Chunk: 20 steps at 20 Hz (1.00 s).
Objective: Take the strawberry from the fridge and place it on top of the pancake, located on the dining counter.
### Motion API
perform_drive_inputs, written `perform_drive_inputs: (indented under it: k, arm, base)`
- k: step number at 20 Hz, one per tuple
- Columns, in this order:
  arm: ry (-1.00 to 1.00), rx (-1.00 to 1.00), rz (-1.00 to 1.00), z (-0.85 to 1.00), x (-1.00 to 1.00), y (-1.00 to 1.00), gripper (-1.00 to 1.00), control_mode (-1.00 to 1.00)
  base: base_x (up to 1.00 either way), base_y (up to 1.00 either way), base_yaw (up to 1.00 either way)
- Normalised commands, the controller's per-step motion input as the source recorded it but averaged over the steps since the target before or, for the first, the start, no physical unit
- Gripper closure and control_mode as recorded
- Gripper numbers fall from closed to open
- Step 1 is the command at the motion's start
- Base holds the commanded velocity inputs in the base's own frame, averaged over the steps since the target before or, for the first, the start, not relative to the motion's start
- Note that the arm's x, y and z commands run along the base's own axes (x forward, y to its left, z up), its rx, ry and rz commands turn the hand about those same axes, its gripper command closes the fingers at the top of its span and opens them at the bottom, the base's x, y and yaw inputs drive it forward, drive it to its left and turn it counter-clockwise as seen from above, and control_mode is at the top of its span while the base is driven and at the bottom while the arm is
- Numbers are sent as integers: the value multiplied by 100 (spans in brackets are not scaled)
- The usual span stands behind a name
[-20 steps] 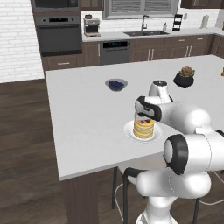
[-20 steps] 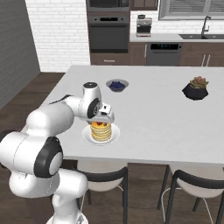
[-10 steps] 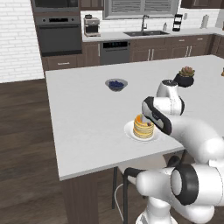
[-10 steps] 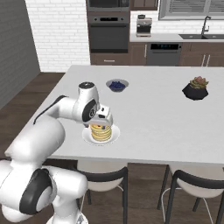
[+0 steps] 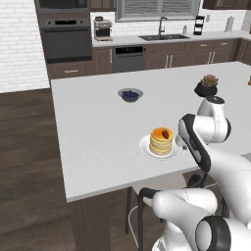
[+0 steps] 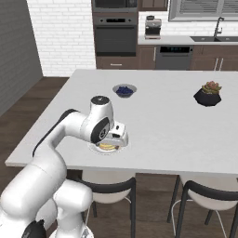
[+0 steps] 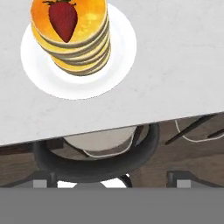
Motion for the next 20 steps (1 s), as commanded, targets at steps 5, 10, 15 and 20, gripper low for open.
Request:
perform_drive_inputs:
  k: [5, 10, 15, 20]
  arm:
    - [0, 2, -2, 0, -37, -43, -100, -100]
    - [-6, 1, 0, 6, -39, -22, -100, -100]
    - [-7, 0, -1, 43, -50, -2, -100, -100]
    - [-7, 0, -1, 66, -39, 0, -100, -100]
  base:
    - [0, 0, 0]
    - [0, 0, 0]
    - [0, 0, 0]
    - [0, 0, 0]
